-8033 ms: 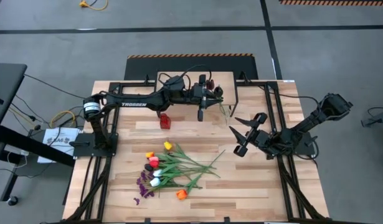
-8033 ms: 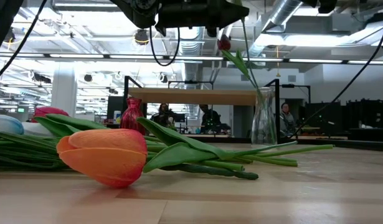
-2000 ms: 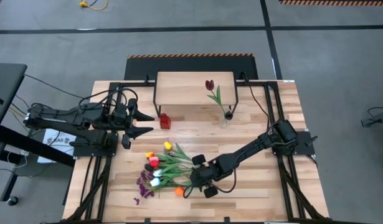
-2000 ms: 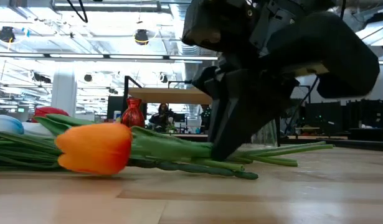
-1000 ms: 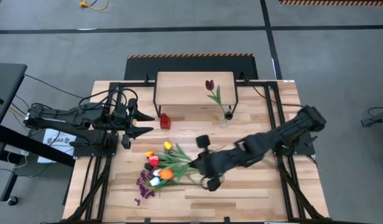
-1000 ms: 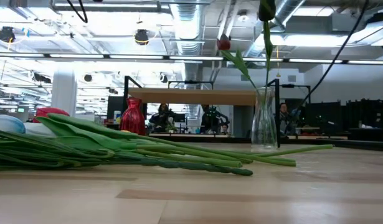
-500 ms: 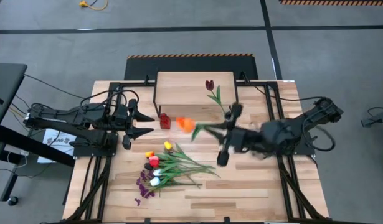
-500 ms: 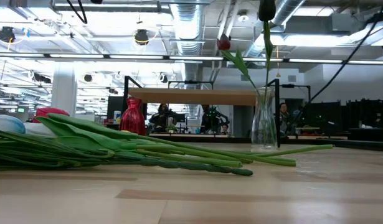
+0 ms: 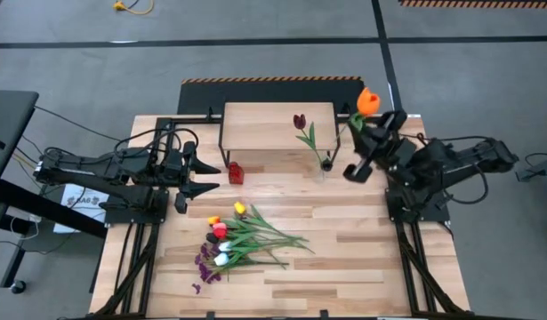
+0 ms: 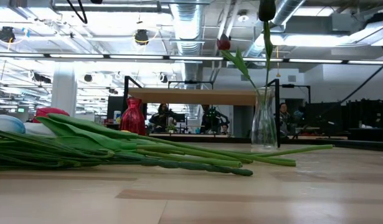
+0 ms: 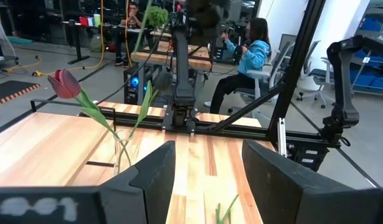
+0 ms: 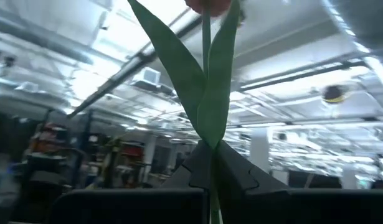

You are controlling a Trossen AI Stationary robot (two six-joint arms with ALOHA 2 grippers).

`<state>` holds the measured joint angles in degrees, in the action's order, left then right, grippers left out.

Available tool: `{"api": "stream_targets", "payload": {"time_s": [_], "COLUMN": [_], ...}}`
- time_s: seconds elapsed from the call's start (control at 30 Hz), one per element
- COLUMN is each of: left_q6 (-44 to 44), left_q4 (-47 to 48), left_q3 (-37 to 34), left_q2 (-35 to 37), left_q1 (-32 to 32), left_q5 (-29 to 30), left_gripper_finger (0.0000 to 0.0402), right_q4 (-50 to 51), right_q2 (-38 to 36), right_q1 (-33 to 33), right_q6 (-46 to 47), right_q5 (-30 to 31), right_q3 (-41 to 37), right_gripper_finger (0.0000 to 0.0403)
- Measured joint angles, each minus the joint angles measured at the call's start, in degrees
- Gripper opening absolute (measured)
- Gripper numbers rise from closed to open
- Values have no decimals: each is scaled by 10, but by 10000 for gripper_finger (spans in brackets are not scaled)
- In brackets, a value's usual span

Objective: Pick and place flowers into a vace then onto a shelf
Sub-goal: Put the orange flower into the transparent vase

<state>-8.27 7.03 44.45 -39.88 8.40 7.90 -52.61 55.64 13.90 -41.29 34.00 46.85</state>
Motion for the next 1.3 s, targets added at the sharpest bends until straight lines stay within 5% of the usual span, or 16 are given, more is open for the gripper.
{"api": "stream_targets", "payload": {"time_s": [0.6,1.3], "left_q6": [1,1], "left_q4": [0,-1], "left_q3": [0,0], "left_q2": [0,0], "left_q1": [0,0], "left_q5": [0,3], "left_gripper_finger": [176,176], "right_q4": [-173,-278], "right_q2": [-23,84], "right_q1": [-174,-185], "right_q6": [206,277], "right_q5": [-35,-29], "right_q3": [-236,-290], "right_gripper_finger": [0,0]}}
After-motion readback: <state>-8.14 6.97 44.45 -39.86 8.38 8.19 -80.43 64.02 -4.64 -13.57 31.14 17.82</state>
